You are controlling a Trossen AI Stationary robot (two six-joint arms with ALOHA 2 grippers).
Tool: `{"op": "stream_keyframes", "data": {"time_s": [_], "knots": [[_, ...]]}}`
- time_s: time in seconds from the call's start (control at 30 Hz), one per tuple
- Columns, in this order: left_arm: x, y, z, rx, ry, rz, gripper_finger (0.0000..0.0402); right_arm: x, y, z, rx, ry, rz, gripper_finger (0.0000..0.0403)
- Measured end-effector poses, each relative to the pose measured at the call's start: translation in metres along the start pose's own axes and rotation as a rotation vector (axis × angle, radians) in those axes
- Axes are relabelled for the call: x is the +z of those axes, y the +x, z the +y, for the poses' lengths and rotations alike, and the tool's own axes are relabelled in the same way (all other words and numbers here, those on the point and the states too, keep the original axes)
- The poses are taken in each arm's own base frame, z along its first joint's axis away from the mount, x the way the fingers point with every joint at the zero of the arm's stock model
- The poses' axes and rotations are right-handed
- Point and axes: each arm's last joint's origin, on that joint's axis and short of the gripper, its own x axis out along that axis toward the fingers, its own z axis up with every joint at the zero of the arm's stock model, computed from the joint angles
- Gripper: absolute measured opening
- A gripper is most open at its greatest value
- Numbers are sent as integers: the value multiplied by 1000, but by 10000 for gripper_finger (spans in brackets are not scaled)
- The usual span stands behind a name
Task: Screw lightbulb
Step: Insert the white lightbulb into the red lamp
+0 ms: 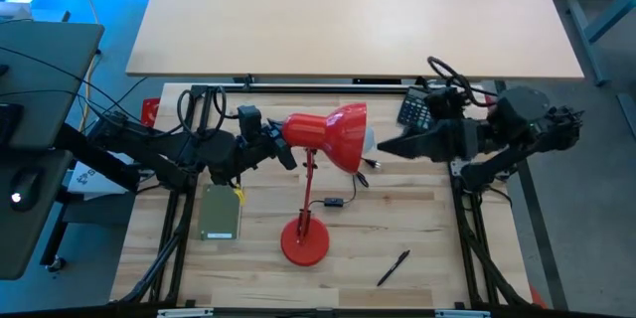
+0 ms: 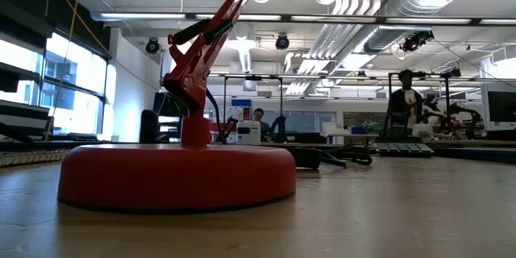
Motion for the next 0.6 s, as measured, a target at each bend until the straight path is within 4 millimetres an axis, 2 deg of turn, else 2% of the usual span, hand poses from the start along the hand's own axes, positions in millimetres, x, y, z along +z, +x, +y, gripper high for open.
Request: {"op": "stream_keyframes", "data": {"time_s": [0.1,0.6], "knots": [[0,0,0,3,10,-2,0,0,0,0,-4,173,4,371],[0,0,0,5,23,-3,0,-2,2,-15,-141,291,-17,371]]}}
